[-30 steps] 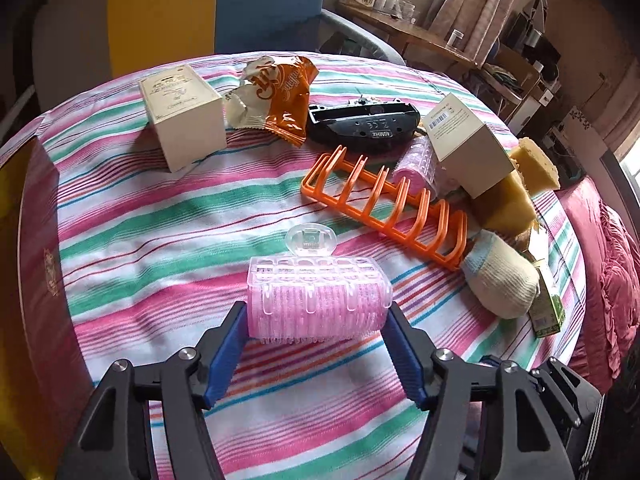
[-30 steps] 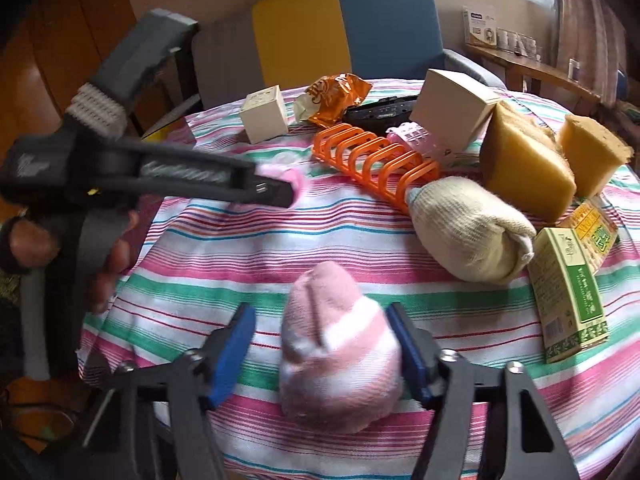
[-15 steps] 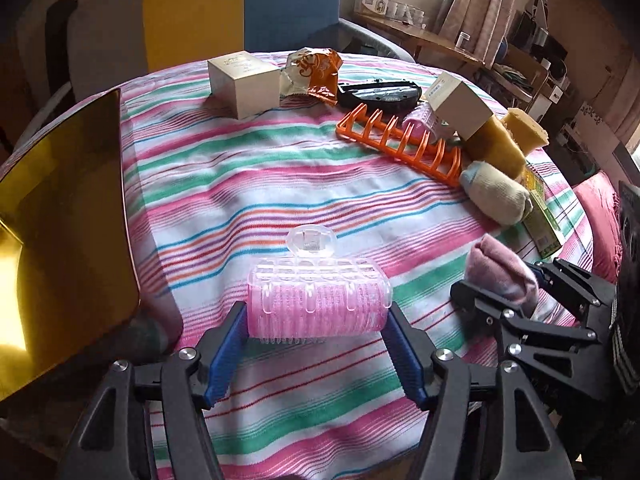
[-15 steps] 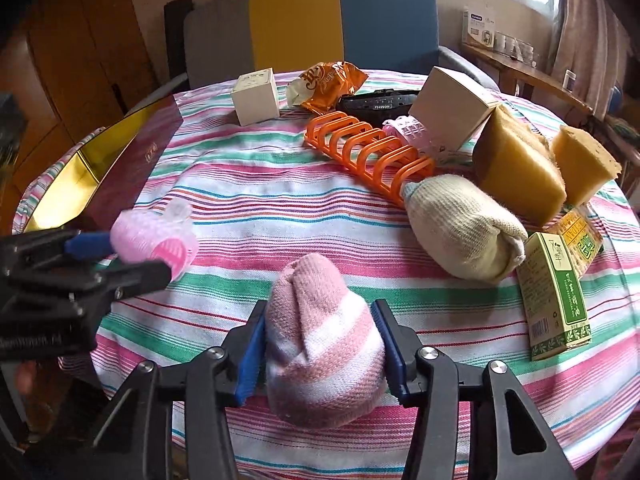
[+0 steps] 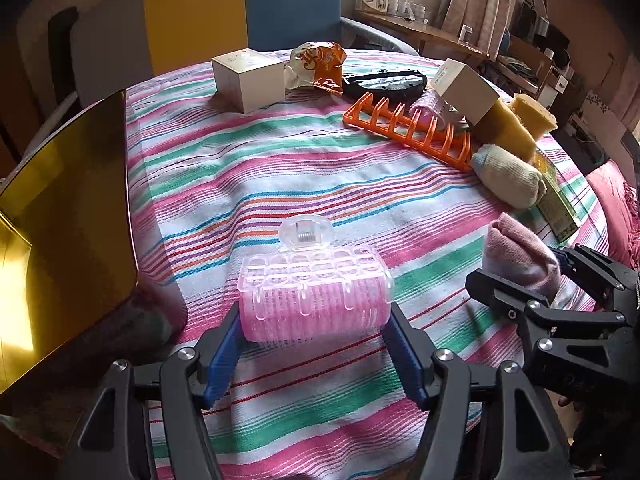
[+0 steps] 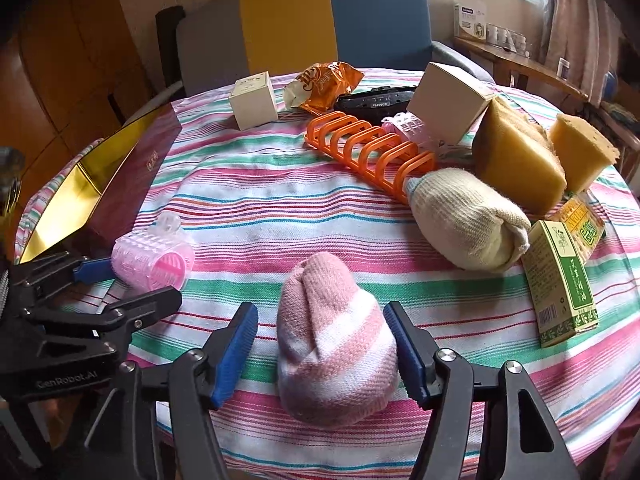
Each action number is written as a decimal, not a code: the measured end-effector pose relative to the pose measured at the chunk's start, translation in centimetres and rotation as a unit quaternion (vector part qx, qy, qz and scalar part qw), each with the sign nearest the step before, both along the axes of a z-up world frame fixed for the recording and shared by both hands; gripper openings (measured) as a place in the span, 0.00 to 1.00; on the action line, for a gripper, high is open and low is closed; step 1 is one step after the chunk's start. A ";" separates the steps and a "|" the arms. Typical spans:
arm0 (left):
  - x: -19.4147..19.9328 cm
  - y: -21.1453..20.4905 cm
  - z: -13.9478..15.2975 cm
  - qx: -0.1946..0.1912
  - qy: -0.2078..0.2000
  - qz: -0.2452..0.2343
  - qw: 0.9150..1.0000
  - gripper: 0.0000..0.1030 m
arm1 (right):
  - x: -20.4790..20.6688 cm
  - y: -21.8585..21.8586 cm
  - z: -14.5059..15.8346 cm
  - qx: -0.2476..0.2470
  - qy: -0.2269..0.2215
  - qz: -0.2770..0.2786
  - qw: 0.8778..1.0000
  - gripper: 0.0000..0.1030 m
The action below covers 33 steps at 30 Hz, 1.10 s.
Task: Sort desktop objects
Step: 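Lift the pink roller with the left gripper while the right carries the sock toward the tray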
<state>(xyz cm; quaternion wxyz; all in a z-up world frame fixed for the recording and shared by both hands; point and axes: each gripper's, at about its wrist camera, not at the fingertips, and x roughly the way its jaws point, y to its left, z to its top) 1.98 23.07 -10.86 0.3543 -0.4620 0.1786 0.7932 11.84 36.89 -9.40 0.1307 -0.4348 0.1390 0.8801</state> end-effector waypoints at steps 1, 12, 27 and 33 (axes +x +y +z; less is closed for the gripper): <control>0.0 0.0 0.0 0.000 0.002 0.000 1.000 0.66 | 0.0 -0.1 0.0 0.004 -0.003 0.000 1.000 0.63; 0.5 -0.1 -0.1 -0.004 0.019 0.001 1.000 0.64 | 0.0 -0.7 0.1 0.040 -0.011 0.006 0.999 0.47; -0.5 -8.3 7.4 0.090 0.057 0.079 0.991 0.61 | -2.8 -3.4 4.2 0.038 0.032 0.051 0.997 0.47; -2.7 -13.8 9.7 0.113 0.081 0.151 0.979 0.61 | -6.7 -7.1 7.0 0.040 0.061 0.105 0.992 0.47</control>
